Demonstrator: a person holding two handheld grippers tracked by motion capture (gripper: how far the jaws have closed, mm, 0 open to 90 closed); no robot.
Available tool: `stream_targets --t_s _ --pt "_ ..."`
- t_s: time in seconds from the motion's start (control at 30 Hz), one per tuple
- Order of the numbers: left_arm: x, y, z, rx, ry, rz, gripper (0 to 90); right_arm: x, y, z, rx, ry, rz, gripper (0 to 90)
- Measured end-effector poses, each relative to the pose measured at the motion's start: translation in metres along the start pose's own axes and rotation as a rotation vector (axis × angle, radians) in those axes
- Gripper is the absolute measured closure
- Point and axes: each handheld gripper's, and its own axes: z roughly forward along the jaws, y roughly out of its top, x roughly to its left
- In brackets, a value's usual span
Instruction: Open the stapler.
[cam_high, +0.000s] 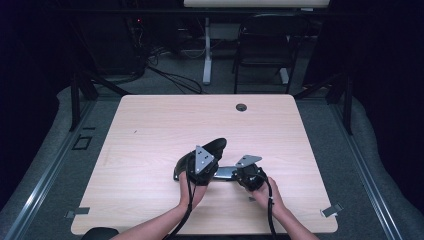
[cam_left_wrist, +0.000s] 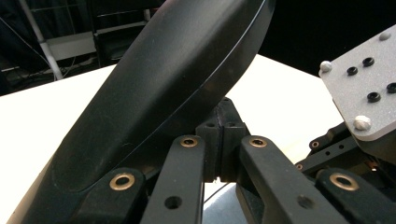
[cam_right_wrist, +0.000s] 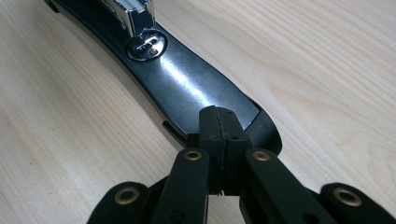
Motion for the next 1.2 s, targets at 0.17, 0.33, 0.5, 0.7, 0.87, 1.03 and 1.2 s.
stream_targets --t_s 0.17,0.33,0.5,0.7,0.87,1.03,1.2 --pt "0.001 0.001 -0.002 -0.007 0.005 -0.005 90.0 0.0 0.0 0.0 -0.005 0.006 0.013 90.0" --pt "0.002 0.002 -0.003 -0.01 0.009 -0.011 90.0 0.0 0.0 0.0 -0.005 0.005 0.012 90.0" --pt "0.005 0.004 -0.007 -0.018 0.011 -0.023 90.0 0.0 0.0 0.0 -0.004 0.006 0.011 90.0" --pt "0.009 0.007 -0.011 -0.022 0.013 -0.035 90.0 0.0 0.0 0.0 -0.004 0.006 0.011 90.0" --pt "0.011 0.009 -0.014 -0.028 0.018 -0.04 90.0 0.0 0.0 0.0 0.001 0.002 0.012 90.0" --pt "0.014 0.011 -0.017 -0.042 0.017 -0.057 90.0 0.001 0.0 0.0 0.0 0.001 0.013 90.0" --pt "0.017 0.013 -0.021 -0.047 0.014 -0.077 90.0 0.0 0.0 0.0 0.0 0.001 0.011 90.0"
